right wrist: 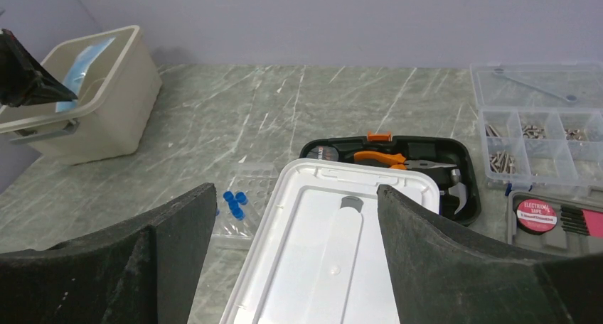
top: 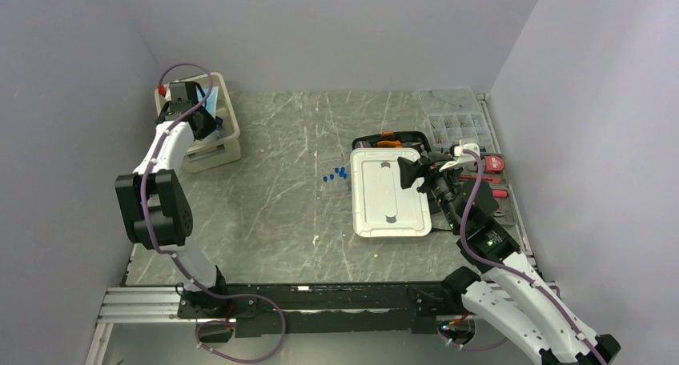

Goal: Organize the chemistry lab equipment

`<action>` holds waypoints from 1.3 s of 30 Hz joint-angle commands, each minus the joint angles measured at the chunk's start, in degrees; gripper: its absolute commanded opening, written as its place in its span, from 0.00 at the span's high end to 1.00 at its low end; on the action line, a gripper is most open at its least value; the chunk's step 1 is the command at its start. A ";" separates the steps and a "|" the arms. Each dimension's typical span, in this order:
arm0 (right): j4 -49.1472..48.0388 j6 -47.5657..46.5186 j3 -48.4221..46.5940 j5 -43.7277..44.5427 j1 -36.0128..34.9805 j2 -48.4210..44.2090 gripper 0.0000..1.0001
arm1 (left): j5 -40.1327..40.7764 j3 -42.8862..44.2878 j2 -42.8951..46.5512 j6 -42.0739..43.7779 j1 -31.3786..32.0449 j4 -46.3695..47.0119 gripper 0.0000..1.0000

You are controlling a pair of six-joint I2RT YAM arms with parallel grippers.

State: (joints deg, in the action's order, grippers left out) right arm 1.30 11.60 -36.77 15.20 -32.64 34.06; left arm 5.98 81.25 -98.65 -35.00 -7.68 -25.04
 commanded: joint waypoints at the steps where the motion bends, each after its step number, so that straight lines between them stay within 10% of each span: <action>1: -2.66 -0.08 0.04 1.23 0.12 -0.07 0.15 | -0.16 3.72 -1.06 -0.50 -0.70 2.28 0.84; 6: -2.79 -0.02 0.08 1.32 0.17 0.20 0.15 | -1.57 4.58 -2.02 1.09 -0.75 1.80 0.32; 12: -3.24 0.31 0.18 0.85 0.13 1.14 0.15 | -1.50 4.56 0.02 4.33 -0.25 2.02 0.19; 28: 2.60 4.82 -1.37 5.99 2.84 9.52 0.12 | -3.25 9.85 -8.40 13.31 5.90 -2.05 0.21; 39: 16.16 13.97 -3.80 -3.52 19.26 19.79 0.19 | -9.11 6.15 -9.35 14.62 6.72 -1.35 0.51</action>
State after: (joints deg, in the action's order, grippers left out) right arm 12.80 21.37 -37.69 16.27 -17.41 51.88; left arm 0.16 87.94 -107.66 -21.69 -1.63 -27.35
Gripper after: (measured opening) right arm 0.828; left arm 0.519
